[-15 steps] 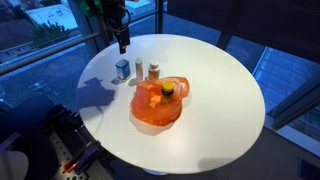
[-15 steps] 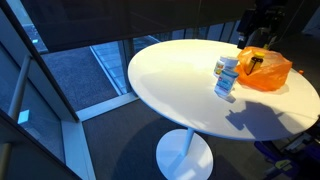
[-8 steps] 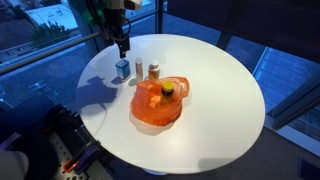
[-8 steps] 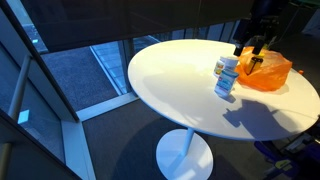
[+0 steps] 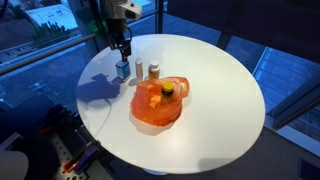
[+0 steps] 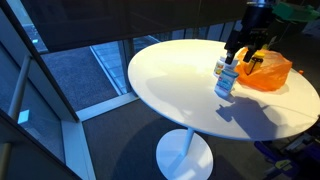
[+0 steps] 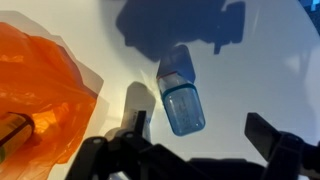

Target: Put the white and blue container in the orange plastic.

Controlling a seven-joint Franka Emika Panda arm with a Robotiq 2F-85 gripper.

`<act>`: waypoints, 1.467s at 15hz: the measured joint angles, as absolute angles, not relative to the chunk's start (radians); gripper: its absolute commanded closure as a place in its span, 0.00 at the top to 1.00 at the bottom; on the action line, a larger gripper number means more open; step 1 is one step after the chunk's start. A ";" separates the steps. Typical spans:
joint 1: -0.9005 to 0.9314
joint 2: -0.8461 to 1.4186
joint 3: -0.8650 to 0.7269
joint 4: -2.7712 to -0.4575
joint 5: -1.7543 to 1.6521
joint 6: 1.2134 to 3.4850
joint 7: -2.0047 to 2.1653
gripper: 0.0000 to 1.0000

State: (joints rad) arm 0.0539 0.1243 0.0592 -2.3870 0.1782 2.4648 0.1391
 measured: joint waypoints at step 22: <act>0.084 0.247 0.062 -2.360 0.076 2.591 0.144 0.18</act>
